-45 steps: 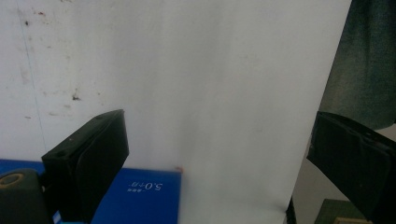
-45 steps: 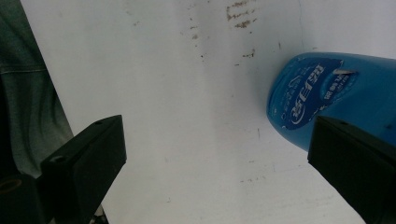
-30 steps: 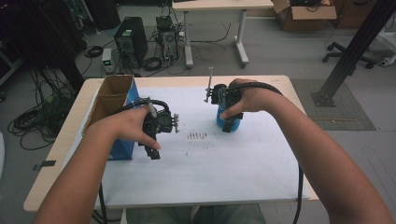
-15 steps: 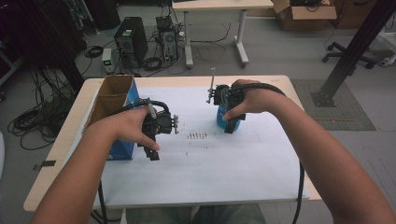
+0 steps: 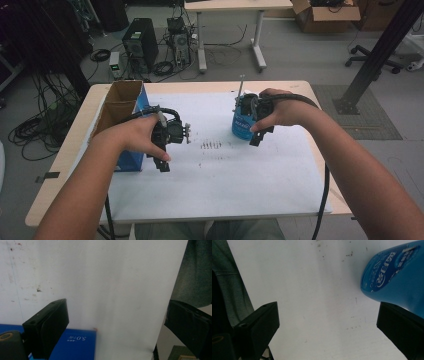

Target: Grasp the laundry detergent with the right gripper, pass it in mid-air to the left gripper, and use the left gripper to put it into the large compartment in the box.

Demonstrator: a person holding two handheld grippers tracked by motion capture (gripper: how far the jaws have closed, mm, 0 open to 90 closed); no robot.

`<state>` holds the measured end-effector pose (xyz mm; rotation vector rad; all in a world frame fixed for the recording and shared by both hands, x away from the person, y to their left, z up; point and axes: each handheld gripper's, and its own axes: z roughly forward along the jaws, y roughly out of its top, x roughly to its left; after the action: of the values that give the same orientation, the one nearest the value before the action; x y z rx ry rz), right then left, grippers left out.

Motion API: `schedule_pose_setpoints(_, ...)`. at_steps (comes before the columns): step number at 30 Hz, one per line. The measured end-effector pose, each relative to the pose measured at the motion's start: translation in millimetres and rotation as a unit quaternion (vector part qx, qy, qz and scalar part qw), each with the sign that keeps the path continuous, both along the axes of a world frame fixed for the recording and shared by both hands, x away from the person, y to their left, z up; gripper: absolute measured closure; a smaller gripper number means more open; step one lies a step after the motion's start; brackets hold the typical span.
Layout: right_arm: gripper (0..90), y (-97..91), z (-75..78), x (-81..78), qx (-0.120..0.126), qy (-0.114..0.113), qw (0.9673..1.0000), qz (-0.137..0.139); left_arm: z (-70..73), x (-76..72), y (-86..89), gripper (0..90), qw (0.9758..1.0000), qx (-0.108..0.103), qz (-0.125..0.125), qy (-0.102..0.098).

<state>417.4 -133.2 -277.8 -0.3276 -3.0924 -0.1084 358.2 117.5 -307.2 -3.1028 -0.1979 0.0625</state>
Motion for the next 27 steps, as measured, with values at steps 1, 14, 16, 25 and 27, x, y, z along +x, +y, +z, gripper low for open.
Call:
schedule_pose_setpoints(1,4.2,-4.3,-0.5,-0.1,-0.001,-0.001,1.0,-0.003,-1.2,0.2,-0.2,5.6,1.0,0.001,0.0,0.0)
schedule_pose_setpoints(14,4.3,-34.4,-10.6,4.0,0.022,-0.003,0.9992,-0.033,-4.5,3.0,-3.2,5.7,1.0,0.006,0.002,0.002)
schedule_pose_setpoints(16,4.3,-36.9,-11.8,4.9,0.022,-0.004,0.999,-0.04,-4.1,3.2,-3.2,5.7,1.0,0.007,0.001,0.002)
schedule_pose_setpoints(25,4.3,-55.6,-27.3,18.4,0.046,-0.011,0.9962,-0.073,-3.9,4.7,-1.9,5.7,1.0,0.006,0.002,0.003)
schedule_pose_setpoints(27,4.4,-59.9,-31.9,22.5,0.053,-0.01,0.9953,-0.081,-3.9,4.9,-2.4,5.7,1.0,0.006,0.001,0.004)
